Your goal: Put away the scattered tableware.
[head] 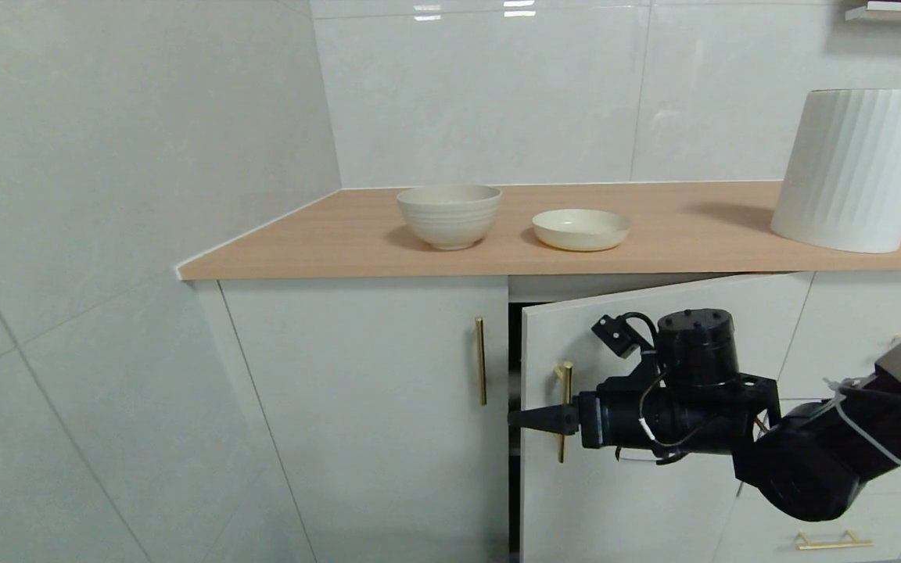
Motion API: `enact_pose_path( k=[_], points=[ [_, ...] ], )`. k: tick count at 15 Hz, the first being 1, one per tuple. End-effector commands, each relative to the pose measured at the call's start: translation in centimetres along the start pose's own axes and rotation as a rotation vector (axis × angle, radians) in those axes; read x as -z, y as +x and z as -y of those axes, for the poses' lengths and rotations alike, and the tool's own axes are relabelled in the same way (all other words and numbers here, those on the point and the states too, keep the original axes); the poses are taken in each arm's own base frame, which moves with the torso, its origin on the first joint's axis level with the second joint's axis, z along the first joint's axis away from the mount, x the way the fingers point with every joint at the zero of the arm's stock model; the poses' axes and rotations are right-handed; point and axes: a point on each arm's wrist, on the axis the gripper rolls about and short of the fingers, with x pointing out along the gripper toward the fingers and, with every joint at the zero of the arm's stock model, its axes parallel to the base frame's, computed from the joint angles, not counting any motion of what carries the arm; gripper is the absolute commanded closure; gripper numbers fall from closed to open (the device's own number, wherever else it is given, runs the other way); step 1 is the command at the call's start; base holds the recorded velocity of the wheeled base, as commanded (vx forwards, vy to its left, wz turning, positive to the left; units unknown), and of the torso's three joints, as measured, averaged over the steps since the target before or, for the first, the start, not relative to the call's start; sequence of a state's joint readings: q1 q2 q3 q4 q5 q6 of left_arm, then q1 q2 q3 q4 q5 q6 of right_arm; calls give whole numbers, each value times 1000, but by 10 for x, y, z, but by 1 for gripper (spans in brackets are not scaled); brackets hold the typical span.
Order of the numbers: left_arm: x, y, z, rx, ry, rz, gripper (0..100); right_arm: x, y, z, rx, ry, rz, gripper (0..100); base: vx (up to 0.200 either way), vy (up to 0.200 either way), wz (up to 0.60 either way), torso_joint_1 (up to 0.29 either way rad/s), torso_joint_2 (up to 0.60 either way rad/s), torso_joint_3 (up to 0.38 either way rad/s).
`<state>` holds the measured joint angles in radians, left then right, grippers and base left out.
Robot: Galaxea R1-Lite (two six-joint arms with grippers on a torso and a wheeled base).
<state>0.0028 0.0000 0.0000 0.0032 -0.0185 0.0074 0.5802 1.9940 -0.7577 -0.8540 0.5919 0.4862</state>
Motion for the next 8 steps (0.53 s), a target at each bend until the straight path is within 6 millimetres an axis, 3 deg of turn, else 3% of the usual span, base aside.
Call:
enact_pose_path(
  k=[1,4,8],
  points=[
    [0,0,0,0,0,0,0,3,-15,-17,-30,-13,0,0,0,0,0,0,0,0],
    [0,0,0,0,0,0,0,12,-30,-24,-26,-8,-10,0,0,0,0,0,0,0],
    [0,0,0,0,2,0,0,17,-36,-29,-43,-27,6,0,0,0,0,0,0,0]
  ],
)
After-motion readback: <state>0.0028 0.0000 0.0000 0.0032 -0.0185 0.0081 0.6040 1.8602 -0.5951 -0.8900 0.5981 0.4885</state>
